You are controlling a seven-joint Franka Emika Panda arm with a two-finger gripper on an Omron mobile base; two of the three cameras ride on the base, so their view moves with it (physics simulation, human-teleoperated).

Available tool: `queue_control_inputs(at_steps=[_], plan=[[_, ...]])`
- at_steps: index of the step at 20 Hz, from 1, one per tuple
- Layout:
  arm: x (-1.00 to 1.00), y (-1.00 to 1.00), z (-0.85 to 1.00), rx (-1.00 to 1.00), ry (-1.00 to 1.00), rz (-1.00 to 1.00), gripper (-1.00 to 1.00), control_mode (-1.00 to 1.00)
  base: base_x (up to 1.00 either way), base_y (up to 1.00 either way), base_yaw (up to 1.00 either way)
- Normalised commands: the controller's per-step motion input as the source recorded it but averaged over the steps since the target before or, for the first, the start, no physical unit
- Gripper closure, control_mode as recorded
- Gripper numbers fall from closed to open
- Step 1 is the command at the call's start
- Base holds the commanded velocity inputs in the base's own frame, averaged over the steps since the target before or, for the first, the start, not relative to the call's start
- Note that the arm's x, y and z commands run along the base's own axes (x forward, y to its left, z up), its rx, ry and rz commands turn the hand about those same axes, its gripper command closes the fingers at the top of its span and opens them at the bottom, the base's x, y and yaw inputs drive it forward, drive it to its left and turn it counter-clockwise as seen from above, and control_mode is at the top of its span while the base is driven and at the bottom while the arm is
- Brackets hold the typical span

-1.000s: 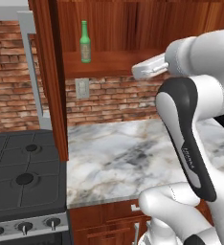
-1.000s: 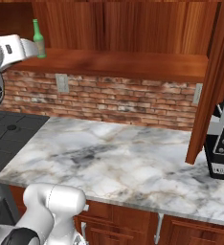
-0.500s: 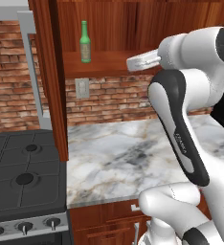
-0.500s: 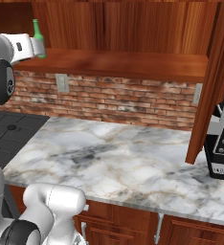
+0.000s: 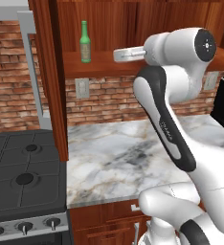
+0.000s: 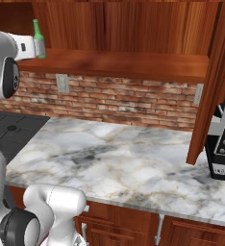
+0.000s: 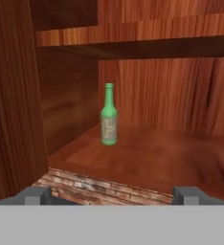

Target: Get the candle and the beer from the cabinet and move them to the dining counter.

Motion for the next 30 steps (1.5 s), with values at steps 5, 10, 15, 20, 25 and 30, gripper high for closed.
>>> queue_control_inputs(at_steps=[5, 10, 15, 20, 25, 30], plan=[[0.29, 0.17, 0.13, 0.03, 0.09, 0.0, -1.0, -1.0, 0.0, 0.0, 0.0], [0.27, 0.17, 0.09, 0.0, 0.12, 0.0, -1.0, -1.0, 0.0, 0.0, 0.0], [0.33, 0.05, 0.0, 0.0, 0.12, 0.0, -1.0, -1.0, 0.0, 0.0, 0.0], [0.22, 0.08, -0.16, 0.0, 0.0, 0.0, -1.0, -1.0, 0.0, 0.0, 0.0], [0.16, 0.11, -0.31, 0.0, -0.03, 0.0, -1.0, -1.0, 0.0, 0.0, 0.0], [0.21, 0.04, -0.23, 0.0, 0.0, 0.0, -1.0, -1.0, 0.0, 0.0, 0.0]])
